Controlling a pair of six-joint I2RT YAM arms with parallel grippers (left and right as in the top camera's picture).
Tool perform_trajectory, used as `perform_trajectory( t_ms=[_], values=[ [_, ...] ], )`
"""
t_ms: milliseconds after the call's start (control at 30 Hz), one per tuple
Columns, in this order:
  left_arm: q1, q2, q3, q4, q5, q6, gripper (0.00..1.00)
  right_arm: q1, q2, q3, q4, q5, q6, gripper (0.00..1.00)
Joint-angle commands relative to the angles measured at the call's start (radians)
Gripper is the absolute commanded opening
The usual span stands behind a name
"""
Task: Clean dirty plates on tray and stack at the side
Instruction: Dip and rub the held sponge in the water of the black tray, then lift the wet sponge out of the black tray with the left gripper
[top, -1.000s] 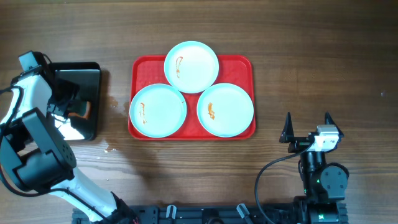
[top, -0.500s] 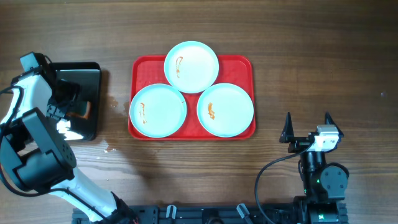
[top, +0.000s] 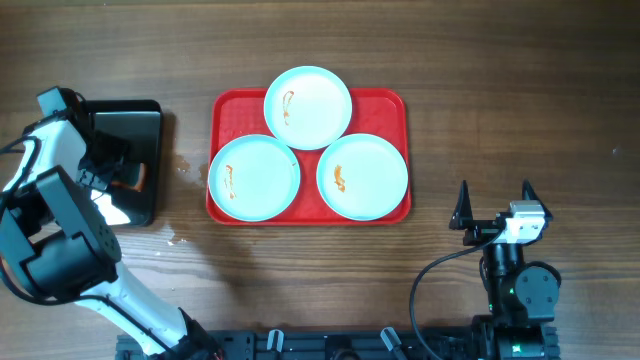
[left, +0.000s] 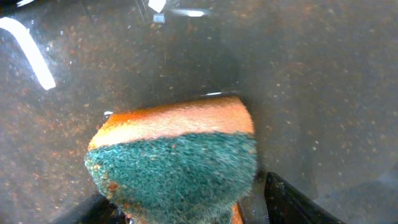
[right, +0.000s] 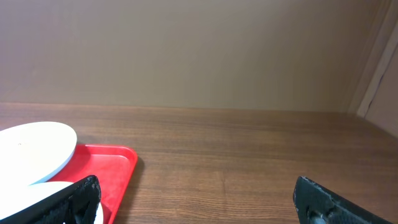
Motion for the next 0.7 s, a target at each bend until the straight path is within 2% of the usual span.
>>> perform_trajectory(
  t_ms=[0,67,133,467,667],
  values=[
    [0.002,0.013,-0.006,0.003,-0.017,0.0,0.32,-0.006,-0.01,-0.001,0.004,-0.013,-0.005,1.0],
    [0.002,0.009,-0.006,-0.007,-0.017,-0.001,0.11,-0.006,-0.01,-0.001,0.004,-0.013,-0.005,1.0],
    [0.002,0.0,-0.006,-0.011,-0.017,0.0,0.05,-0.006,-0.01,-0.001,0.004,-0.013,-0.005,1.0],
    [0.002,-0.147,-0.006,-0.04,0.008,-0.001,0.04,-0.006,-0.01,-0.001,0.004,-0.013,-0.005,1.0],
    [0.002,-0.278,-0.006,-0.052,0.136,-0.001,0.04,-0.006,-0.01,-0.001,0.004,-0.013,-0.005,1.0]
  ],
)
